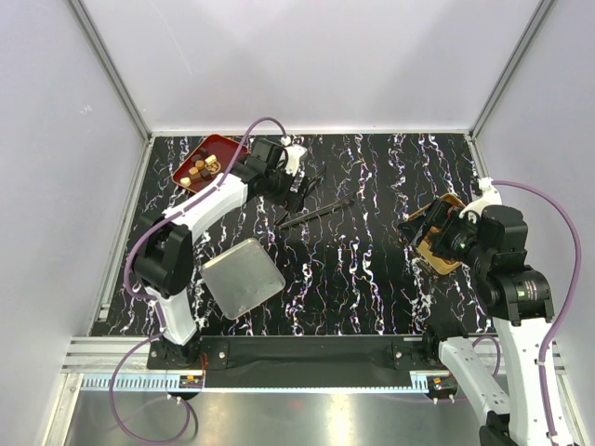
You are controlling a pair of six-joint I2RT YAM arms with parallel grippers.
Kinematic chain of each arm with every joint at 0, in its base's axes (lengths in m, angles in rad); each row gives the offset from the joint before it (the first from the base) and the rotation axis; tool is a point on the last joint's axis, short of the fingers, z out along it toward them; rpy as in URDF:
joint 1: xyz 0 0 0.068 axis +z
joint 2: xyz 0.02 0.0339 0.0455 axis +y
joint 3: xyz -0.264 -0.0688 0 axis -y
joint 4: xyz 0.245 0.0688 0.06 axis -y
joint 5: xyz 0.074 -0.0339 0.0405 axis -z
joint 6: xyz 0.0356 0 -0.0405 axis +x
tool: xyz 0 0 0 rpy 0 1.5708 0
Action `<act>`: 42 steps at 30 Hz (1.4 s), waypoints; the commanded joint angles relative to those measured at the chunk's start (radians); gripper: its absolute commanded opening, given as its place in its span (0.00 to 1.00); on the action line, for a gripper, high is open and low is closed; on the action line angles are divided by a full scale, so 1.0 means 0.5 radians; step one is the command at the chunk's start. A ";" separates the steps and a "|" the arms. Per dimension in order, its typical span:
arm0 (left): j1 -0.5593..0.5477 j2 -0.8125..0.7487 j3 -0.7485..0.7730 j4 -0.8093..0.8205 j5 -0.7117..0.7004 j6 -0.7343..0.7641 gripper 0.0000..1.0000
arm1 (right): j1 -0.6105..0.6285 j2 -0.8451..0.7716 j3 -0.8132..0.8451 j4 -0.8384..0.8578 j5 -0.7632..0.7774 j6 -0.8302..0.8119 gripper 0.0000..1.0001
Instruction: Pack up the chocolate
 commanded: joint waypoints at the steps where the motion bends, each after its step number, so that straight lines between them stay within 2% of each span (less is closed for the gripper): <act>1: 0.003 0.071 0.050 0.001 -0.003 0.360 0.99 | 0.017 -0.016 0.008 0.071 -0.069 -0.012 1.00; 8: -0.003 0.334 0.230 -0.079 0.135 0.633 0.99 | 0.011 -0.007 0.042 0.084 -0.118 -0.033 1.00; 11: -0.040 0.460 0.323 -0.122 0.056 0.670 0.99 | 0.014 -0.016 0.021 0.093 -0.109 -0.045 1.00; 20: -0.086 0.620 0.350 -0.021 -0.119 0.664 0.97 | 0.014 0.027 -0.001 0.117 -0.096 -0.067 1.00; 33: -0.126 0.755 0.353 0.044 -0.230 0.627 0.91 | 0.014 0.033 -0.035 0.145 -0.090 -0.064 1.00; 37: -0.132 0.749 0.347 0.032 -0.233 0.615 0.84 | 0.014 0.030 -0.035 0.139 -0.087 -0.067 1.00; 42: -0.138 0.657 0.277 0.053 -0.202 0.553 0.68 | 0.014 0.015 -0.041 0.145 -0.112 -0.039 1.00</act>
